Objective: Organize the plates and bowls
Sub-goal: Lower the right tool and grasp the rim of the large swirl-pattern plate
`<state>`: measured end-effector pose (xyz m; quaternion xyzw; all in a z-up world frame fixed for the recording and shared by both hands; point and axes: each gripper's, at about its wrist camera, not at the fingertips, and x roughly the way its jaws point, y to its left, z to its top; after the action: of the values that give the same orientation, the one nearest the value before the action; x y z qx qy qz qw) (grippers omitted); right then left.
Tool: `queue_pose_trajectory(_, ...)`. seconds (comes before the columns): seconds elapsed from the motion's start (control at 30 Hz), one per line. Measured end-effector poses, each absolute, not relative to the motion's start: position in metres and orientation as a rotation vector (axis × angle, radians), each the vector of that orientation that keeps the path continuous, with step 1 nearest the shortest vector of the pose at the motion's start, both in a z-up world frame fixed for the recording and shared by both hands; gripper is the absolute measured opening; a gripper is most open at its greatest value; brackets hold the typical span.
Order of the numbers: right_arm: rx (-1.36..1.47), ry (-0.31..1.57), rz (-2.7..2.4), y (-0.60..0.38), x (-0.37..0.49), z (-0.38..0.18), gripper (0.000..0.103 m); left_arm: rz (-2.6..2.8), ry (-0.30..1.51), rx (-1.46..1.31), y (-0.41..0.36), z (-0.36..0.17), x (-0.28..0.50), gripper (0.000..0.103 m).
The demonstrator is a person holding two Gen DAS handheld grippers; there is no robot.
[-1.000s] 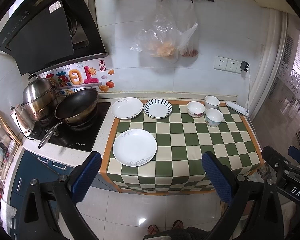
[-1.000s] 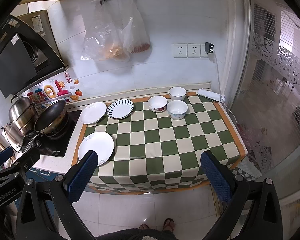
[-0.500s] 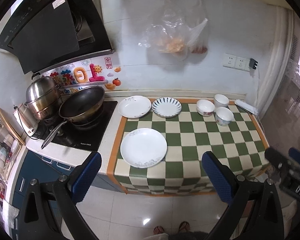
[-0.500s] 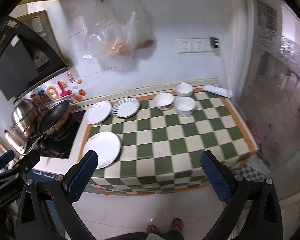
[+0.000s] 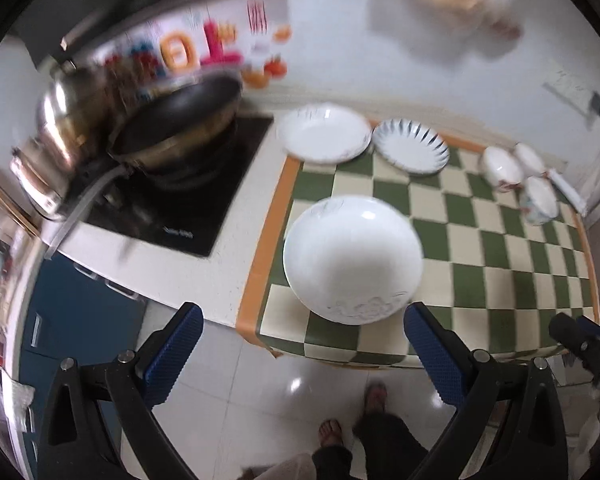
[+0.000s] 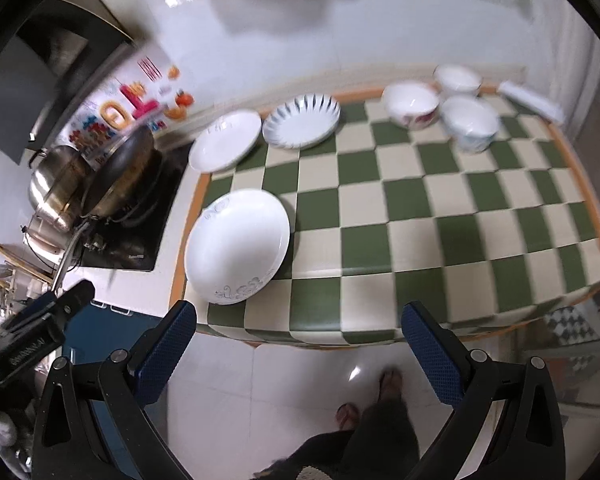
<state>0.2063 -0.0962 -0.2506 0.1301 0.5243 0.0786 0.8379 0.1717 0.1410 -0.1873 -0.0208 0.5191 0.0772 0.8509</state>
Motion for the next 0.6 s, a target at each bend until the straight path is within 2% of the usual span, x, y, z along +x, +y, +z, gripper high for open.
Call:
queue_pose_trajectory(0.17, 0.367, 1.239, 0.240, -0.083, 0.287, -0.320, 0.101, 0.185, 1.246, -0.083, 0.167, -0.254, 0.233, 0.103)
queue_pose_trajectory(0.27, 0.380, 1.307, 0.254, -0.074, 0.333, -0.362, 0.094, 0.196, 1.330, -0.133, 0.182, -0.291, 0.264, 0.097)
queue_pose_trajectory(0.47, 0.393, 1.466, 0.334, -0.050, 0.407, -0.444, 0.074, 0.190, 1.460, -0.203, 0.199, -0.353, 0.310, 0.077)
queue_pose_trajectory(0.57, 0.387, 1.515, 0.375, -0.036, 0.427, -0.469, 0.064, 0.185, 1.499, -0.231, 0.203, -0.371, 0.319, 0.063)
queue_pose_trajectory(0.6, 0.390, 1.525, 0.391, -0.033, 0.432, -0.474, 0.058, 0.179, 1.508, -0.249, 0.204, -0.376, 0.321, 0.056)
